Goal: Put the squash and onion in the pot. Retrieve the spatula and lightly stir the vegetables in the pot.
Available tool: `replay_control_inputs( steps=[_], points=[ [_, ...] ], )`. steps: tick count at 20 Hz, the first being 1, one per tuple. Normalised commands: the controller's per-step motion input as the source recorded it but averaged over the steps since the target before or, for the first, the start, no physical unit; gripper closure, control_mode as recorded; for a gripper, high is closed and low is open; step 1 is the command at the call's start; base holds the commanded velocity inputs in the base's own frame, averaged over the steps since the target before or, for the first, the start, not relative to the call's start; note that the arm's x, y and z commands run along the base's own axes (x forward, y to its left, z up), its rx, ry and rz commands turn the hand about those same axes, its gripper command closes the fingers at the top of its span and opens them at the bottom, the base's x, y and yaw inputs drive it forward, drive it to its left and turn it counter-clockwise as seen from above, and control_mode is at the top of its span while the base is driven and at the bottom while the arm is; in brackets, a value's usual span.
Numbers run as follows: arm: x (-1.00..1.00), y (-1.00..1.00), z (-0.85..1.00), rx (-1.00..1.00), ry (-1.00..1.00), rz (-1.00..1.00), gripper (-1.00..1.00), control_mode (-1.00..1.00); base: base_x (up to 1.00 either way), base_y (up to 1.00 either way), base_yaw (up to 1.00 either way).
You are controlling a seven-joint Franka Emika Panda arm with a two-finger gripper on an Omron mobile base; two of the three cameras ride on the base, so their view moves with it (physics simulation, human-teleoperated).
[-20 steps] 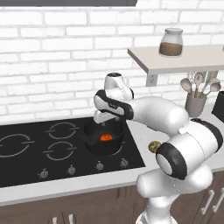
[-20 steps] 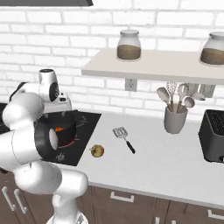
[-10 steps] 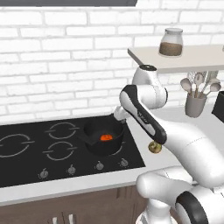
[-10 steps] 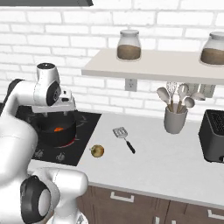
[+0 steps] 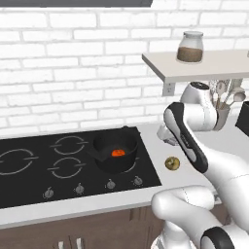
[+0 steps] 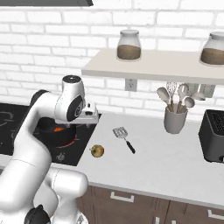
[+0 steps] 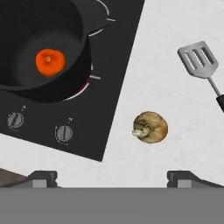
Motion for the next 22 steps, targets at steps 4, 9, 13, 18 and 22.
replay_control_inputs(
  steps=[4,9,13,18,22],
  points=[
    [0.16,-0.5,-0.47,0.0,0.04,0.0,-1.0,-1.0,0.0,0.0,0.0],
    [0.16,-0.1,-0.64,0.0,0.02,0.0,-1.0,-1.0,0.0,0.0,0.0],
    [0.09,-0.06,-0.67,0.0,0.0,0.0,-1.0,-1.0,0.0,0.0,0.0],
    [0.13,-0.15,-0.5,0.0,0.01,0.0,-1.0,-1.0,0.0,0.0,0.0],
    [0.21,-0.18,-0.38,-0.01,0.02,0.0,-1.0,-1.0,0.0,0.0,0.0]
  ],
)
